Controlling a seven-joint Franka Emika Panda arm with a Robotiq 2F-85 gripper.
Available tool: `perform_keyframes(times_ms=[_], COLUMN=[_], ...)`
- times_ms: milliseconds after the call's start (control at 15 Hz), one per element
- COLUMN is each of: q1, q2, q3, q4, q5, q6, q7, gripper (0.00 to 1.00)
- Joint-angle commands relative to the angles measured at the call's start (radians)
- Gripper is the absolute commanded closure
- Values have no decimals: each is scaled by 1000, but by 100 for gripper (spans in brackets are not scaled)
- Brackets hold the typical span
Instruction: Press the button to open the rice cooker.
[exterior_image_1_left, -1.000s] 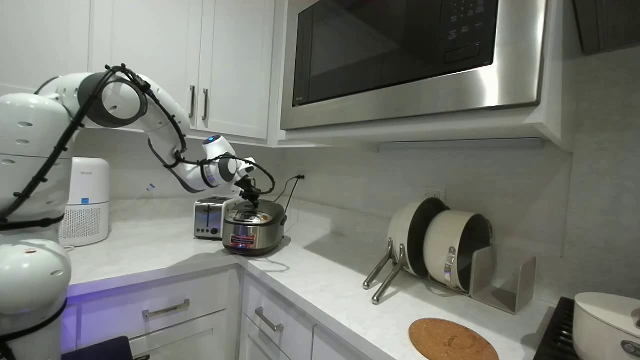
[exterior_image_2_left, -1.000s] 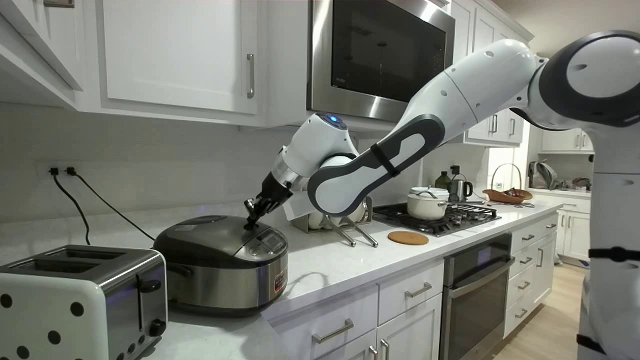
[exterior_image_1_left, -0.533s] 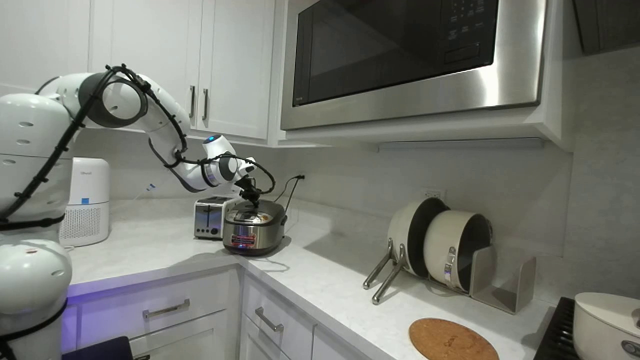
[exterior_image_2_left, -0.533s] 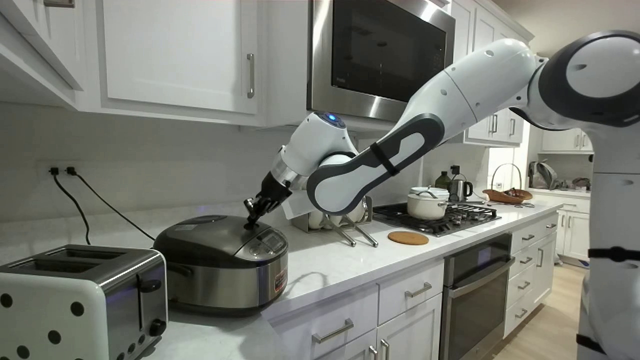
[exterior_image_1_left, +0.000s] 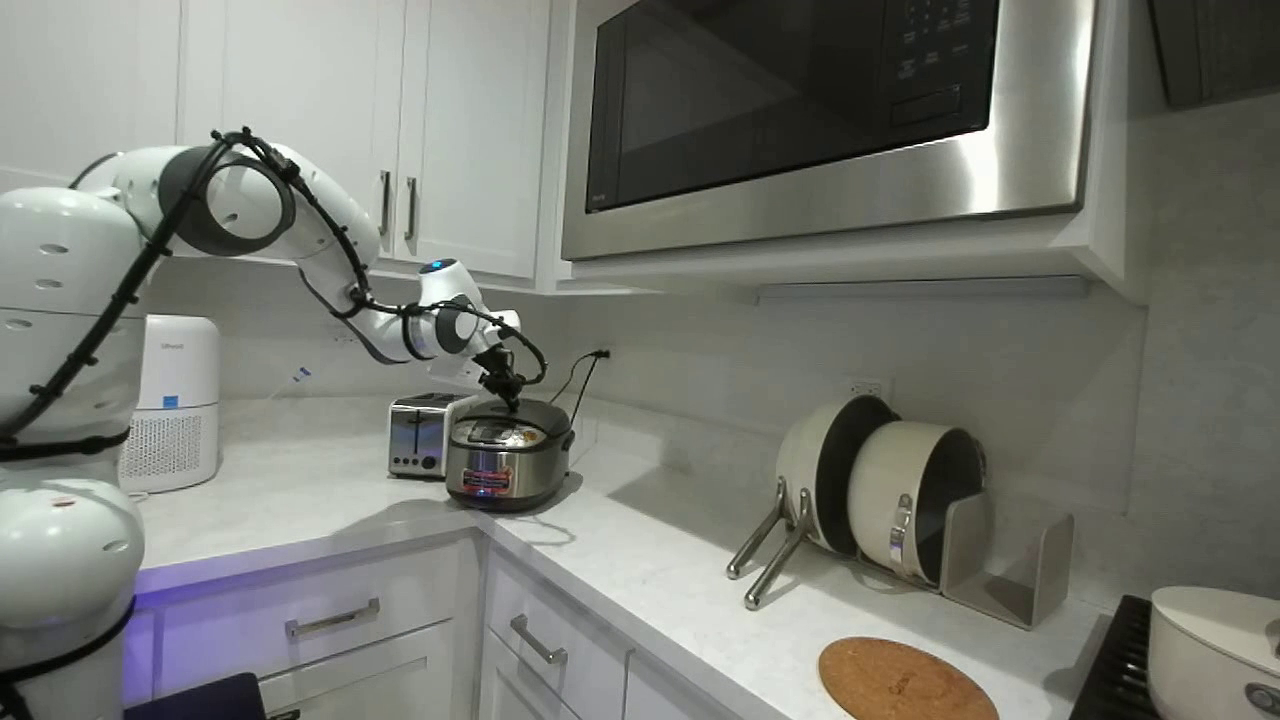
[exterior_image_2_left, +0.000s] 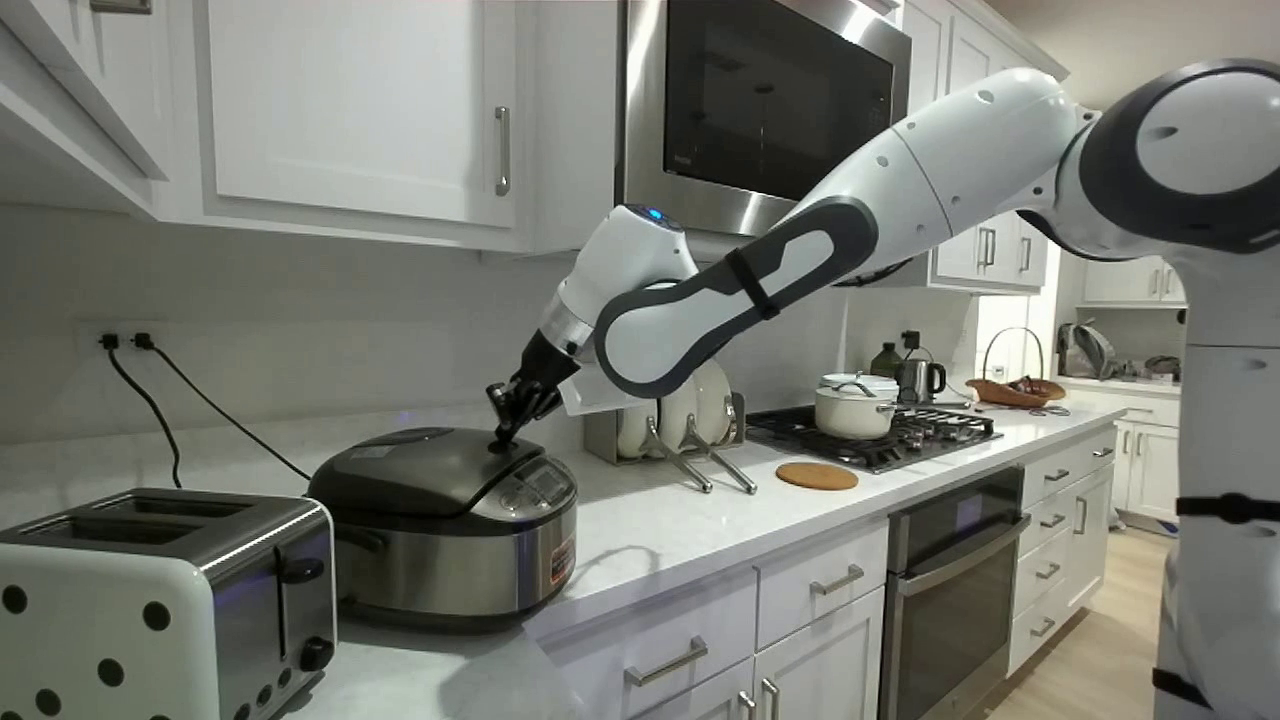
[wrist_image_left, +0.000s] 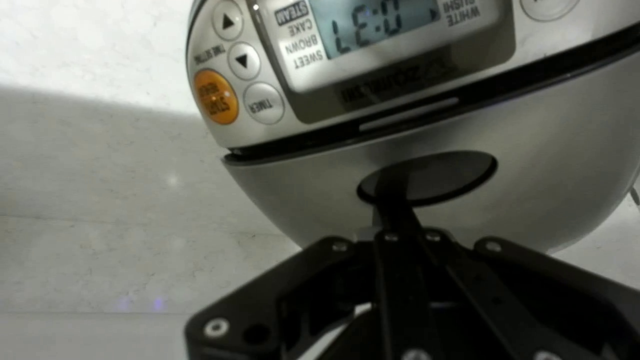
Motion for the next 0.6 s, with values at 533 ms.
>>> perform_keyframes(times_ms=[533], q1=[21], q2=[-92], q3=[2], q4=[19], q5=[92], q6=[-78], q7=[-36], gripper=[100])
